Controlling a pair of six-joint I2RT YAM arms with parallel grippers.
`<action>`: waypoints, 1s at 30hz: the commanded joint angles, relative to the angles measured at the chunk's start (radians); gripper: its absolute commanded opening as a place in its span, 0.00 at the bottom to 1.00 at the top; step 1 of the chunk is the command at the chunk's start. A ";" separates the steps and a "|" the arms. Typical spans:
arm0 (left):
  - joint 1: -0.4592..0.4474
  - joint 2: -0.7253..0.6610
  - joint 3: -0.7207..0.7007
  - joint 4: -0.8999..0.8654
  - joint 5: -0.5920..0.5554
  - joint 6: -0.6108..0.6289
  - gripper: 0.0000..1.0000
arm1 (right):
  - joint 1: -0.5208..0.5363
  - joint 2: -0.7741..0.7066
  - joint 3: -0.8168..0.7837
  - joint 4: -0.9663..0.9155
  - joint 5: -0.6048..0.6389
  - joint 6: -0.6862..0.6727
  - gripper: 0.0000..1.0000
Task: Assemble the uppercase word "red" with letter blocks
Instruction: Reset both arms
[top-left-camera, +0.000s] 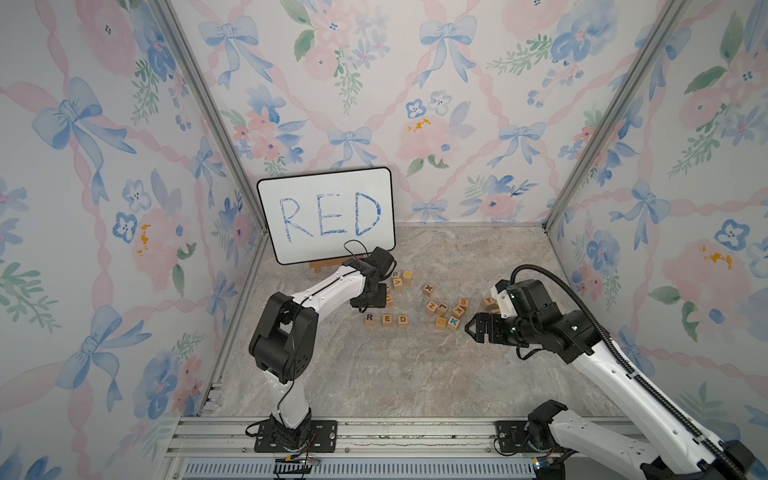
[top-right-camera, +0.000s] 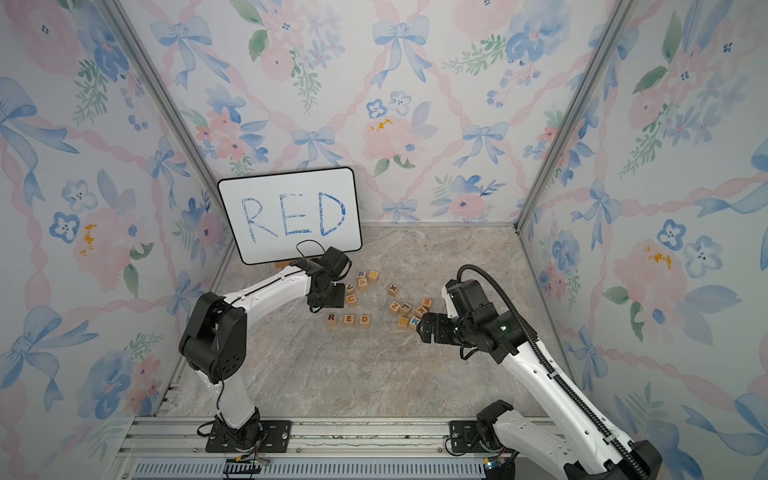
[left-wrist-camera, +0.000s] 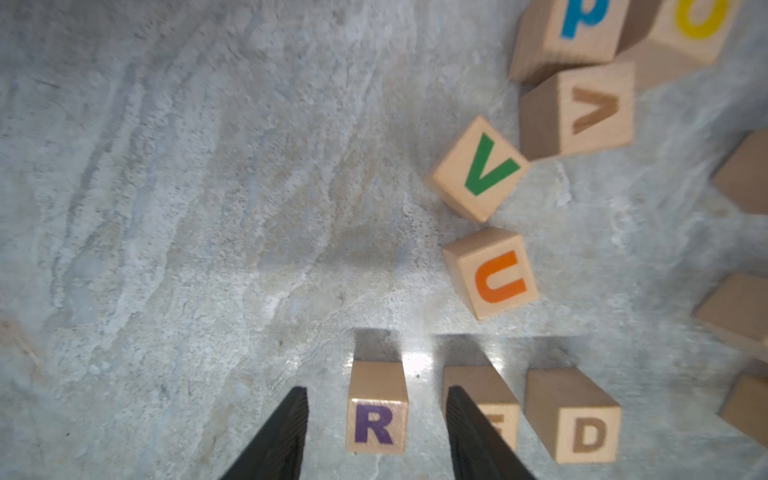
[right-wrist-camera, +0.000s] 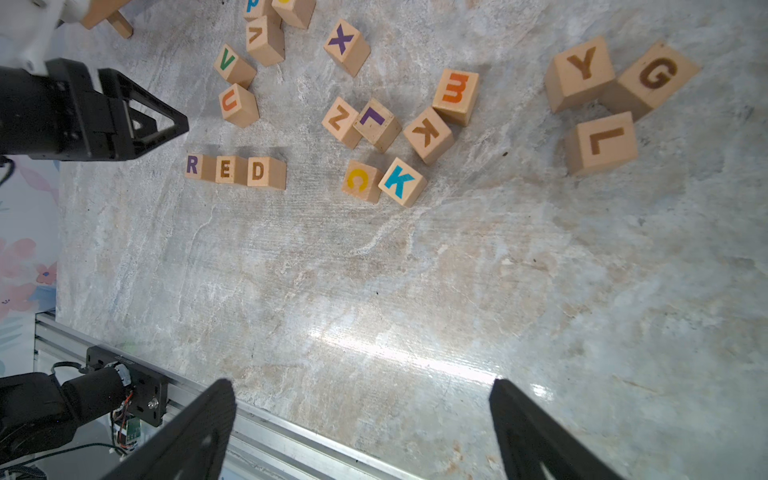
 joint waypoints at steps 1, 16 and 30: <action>0.009 -0.080 0.023 -0.013 -0.034 0.026 0.80 | -0.008 0.023 0.049 -0.003 0.000 -0.056 0.97; 0.205 -0.485 -0.442 0.541 -0.180 0.055 0.98 | -0.183 0.100 -0.029 0.369 0.179 -0.316 0.97; 0.388 -0.593 -1.007 1.430 -0.245 0.230 0.98 | -0.473 0.407 -0.331 1.160 0.224 -0.427 0.97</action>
